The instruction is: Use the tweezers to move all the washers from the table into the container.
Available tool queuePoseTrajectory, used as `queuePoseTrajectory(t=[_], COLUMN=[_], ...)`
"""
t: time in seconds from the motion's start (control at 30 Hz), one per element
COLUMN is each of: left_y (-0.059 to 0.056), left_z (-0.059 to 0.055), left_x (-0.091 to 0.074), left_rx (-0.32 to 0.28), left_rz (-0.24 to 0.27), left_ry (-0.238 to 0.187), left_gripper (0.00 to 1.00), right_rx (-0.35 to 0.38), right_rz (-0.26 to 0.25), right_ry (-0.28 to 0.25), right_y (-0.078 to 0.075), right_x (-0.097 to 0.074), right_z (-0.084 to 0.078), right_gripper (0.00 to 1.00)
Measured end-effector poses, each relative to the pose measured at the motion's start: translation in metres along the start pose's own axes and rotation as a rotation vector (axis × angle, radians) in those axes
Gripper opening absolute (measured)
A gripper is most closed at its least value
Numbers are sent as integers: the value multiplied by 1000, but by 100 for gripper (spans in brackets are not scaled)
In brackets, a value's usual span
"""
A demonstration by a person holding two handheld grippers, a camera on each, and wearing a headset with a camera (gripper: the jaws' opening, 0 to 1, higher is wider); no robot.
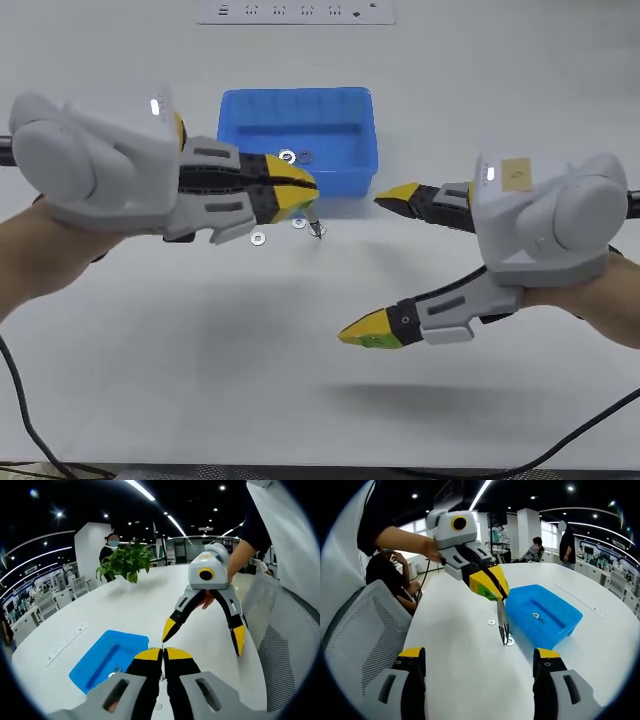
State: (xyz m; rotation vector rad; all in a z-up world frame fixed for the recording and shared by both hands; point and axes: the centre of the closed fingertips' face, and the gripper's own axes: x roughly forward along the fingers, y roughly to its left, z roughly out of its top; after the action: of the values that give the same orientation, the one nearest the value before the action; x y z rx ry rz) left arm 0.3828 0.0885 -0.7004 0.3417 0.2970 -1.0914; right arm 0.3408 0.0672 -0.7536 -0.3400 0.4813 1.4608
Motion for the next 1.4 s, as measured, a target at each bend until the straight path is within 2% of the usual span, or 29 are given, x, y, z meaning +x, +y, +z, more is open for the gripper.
queuePoseTrajectory(t=[0.13,0.3,0.4,0.57,0.67,0.8,1.0,1.4], left_y=[5,7,8,6,5,4,3,-3], left_z=[0,0,1,1,0,0,2,4], left_x=[1,5,6,7,7,6,8,12], left_rx=[-6,-6,-7,-4,1,1,-6,6], left_rz=[-3,-35,-48,-71,-79,-87,-87,-108], left_ry=[32,61,71,80,84,86,79,84], left_gripper=[5,5,5,5,5,5,5,5], right_rx=[3,-3,-5,-18,-31,-51,-94,-142], right_rz=[-2,17,42,89,108,138,173,175], right_ry=[-1,6,14,-36,-31,-17,10,34], right_y=[-3,-13,-20,-30,-36,-38,-34,-35], right_x=[1,13,24,43,50,52,53,52], right_z=[1,3,6,19,21,19,16,15], right_gripper=[88,83,74,57,45,31,20,12])
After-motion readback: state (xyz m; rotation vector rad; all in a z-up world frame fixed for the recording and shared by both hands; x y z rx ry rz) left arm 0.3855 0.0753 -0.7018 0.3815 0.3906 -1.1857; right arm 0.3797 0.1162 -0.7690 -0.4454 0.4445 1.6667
